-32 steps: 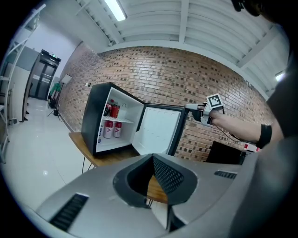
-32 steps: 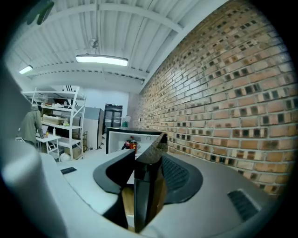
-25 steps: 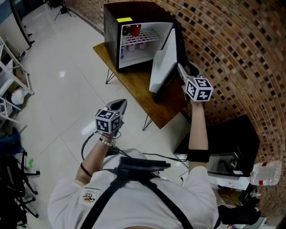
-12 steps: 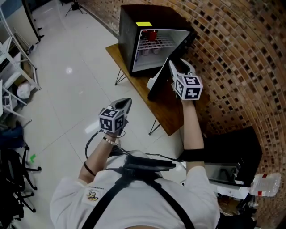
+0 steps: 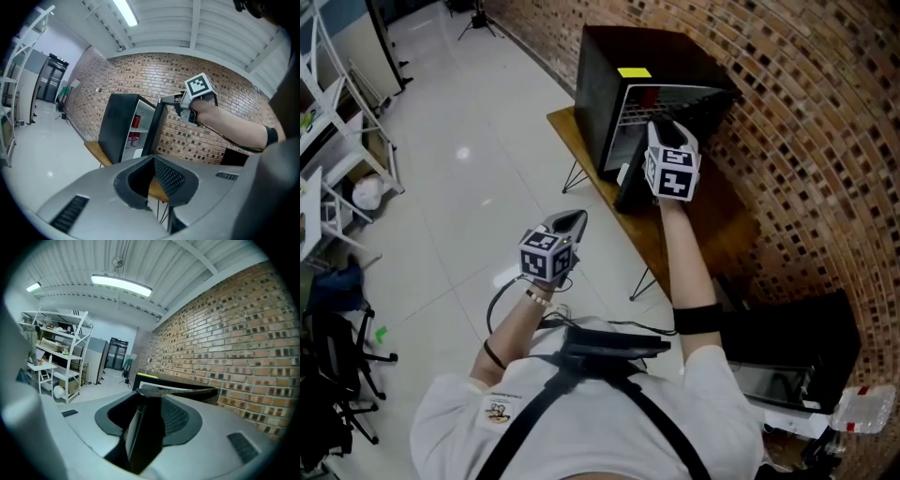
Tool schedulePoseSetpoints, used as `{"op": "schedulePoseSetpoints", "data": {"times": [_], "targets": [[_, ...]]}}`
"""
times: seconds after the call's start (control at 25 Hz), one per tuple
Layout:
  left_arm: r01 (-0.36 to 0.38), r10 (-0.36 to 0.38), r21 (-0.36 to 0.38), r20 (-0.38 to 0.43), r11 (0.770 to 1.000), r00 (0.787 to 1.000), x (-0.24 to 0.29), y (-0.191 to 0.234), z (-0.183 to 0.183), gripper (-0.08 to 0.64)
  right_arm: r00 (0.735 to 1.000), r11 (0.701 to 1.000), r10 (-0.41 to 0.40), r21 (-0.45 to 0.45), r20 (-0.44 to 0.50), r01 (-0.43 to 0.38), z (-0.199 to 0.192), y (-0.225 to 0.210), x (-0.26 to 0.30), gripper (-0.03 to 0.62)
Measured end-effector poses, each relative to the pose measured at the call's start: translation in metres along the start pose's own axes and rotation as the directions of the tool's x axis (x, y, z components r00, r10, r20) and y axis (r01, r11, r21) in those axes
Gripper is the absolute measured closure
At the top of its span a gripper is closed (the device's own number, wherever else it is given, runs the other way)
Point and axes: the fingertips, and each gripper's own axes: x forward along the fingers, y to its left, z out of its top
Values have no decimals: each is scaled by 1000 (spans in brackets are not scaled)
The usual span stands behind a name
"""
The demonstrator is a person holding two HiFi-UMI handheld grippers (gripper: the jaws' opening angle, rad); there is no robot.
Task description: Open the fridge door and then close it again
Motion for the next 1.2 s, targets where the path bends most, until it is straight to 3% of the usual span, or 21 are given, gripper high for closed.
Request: {"op": "schedulePoseSetpoints", "data": {"times": [0.48, 1.2], "targets": [[-76, 77, -28, 14, 997, 997, -24, 59, 11, 560, 996, 996, -84, 10, 22, 84, 23, 26, 71, 434], [-141, 143, -53, 35, 989, 989, -54, 76, 8, 560, 997, 997, -76, -13, -24, 76, 28, 31, 109, 437]]}}
